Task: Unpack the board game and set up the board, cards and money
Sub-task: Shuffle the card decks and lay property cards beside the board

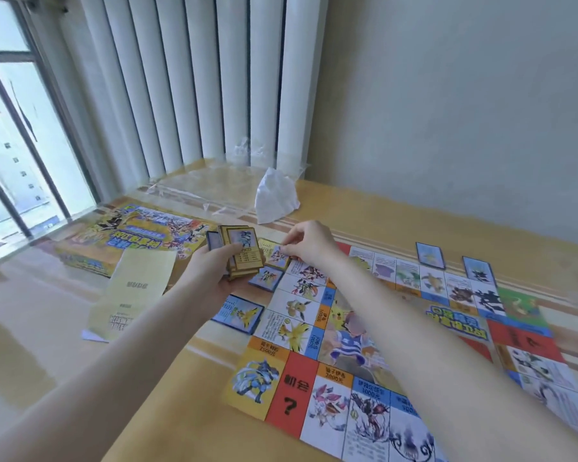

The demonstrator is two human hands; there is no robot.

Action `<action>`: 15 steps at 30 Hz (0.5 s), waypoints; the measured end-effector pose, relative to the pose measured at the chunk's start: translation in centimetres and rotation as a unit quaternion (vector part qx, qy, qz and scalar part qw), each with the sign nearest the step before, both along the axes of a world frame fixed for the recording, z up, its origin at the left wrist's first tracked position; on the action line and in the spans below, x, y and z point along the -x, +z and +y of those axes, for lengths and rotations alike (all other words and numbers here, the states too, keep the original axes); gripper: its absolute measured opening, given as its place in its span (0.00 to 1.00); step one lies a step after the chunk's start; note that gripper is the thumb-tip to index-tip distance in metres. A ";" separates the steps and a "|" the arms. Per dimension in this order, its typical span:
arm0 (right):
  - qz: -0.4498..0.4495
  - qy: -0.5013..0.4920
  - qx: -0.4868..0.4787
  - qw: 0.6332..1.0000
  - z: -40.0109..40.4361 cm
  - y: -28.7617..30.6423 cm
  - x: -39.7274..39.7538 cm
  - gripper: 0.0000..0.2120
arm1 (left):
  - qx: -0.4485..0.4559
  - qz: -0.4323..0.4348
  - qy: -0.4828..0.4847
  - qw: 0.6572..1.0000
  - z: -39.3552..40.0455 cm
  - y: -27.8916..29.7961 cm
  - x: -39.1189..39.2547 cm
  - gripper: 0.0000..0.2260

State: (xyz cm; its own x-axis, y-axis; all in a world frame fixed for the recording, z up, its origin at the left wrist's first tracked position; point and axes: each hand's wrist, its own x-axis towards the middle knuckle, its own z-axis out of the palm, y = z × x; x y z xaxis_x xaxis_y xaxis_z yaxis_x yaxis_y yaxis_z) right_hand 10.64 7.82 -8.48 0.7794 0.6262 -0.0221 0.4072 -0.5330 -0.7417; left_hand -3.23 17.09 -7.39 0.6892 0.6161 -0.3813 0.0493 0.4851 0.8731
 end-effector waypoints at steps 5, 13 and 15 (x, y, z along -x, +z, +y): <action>-0.057 0.002 0.038 0.998 0.1 -0.2 0.9 0.05 | 0.013 -0.015 -0.031 0.999 -0.1 0.2 0.6 0.10; -0.001 0.013 -0.123 0.992 -2.0 4.9 4.0 0.12 | 0.042 -0.081 -0.087 0.992 -0.9 0.6 1.5 0.11; 0.007 0.026 -0.115 0.993 -3.2 5.6 4.4 0.12 | 0.026 -0.083 -0.098 0.991 -1.6 0.8 1.4 0.09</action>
State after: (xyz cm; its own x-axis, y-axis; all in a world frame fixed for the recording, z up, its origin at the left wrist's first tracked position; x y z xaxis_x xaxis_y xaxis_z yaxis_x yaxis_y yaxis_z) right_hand 6.21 4.64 -2.85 0.7471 0.6547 0.1148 0.4178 -0.3281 -0.8472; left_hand -4.61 15.53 -6.57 0.8492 0.4476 -0.2804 0.0048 0.5244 0.8515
